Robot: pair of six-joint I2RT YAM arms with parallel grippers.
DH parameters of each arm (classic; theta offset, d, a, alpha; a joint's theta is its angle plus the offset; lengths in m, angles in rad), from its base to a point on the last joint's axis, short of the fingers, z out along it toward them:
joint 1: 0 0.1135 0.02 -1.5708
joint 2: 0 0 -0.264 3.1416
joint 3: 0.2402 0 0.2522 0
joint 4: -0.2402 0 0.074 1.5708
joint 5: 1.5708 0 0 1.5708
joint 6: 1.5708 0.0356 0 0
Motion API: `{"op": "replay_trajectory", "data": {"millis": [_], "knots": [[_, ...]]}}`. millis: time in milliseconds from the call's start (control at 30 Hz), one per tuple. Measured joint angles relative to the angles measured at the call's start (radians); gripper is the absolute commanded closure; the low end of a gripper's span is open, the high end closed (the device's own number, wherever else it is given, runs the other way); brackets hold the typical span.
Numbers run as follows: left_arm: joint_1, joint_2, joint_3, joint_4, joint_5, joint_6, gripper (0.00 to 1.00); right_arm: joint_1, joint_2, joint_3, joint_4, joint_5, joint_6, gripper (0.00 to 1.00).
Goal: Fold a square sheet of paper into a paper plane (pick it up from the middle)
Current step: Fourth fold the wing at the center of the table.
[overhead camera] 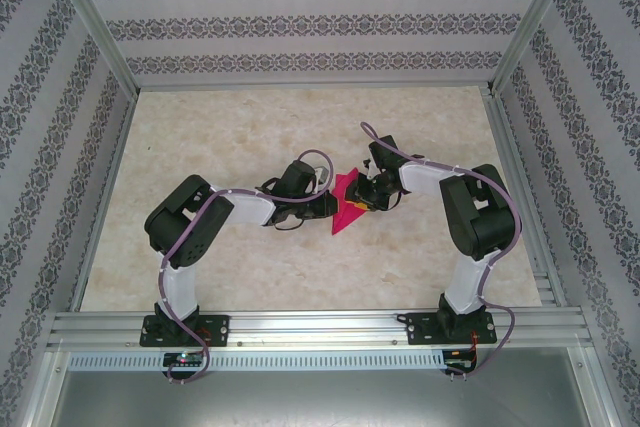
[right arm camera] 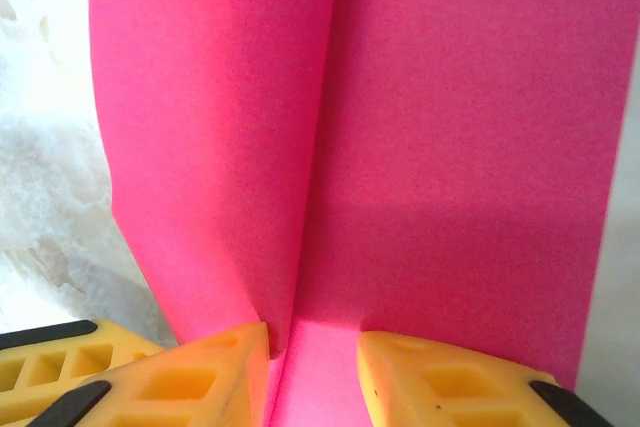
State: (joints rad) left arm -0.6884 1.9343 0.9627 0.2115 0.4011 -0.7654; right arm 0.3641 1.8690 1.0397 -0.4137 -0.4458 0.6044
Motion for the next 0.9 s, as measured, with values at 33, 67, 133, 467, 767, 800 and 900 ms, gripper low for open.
{"op": "replay_trajectory", "data": {"millis": [33,67,133,467,767,800,900], "knots": [[0.0,0.0,0.0,0.002,0.002,0.0,0.86,0.0,0.0,-0.001,0.0,0.0,0.0,0.67],[0.0,0.0,0.0,0.003,0.003,0.0,0.86,0.0,0.0,-0.002,0.002,0.0,0.0,0.67],[0.0,0.0,0.0,0.004,0.002,0.0,0.85,0.0,0.0,-0.002,0.002,0.0,0.0,0.7],[0.0,-0.005,-0.002,0.004,-0.019,0.0,0.75,0.0,-0.002,-0.008,0.009,0.001,0.003,0.69],[0.0,-0.1,-0.063,0.035,-0.068,-0.011,0.64,0.0,-0.002,-0.008,0.01,0.0,0.003,0.68],[0.0,-0.1,-0.067,0.039,-0.068,-0.014,0.64,0.0,-0.002,-0.008,0.01,0.0,0.003,0.67],[0.0,-0.096,-0.08,0.052,-0.062,-0.028,0.63,0.0,-0.002,-0.008,0.011,0.0,0.004,0.65]]}}
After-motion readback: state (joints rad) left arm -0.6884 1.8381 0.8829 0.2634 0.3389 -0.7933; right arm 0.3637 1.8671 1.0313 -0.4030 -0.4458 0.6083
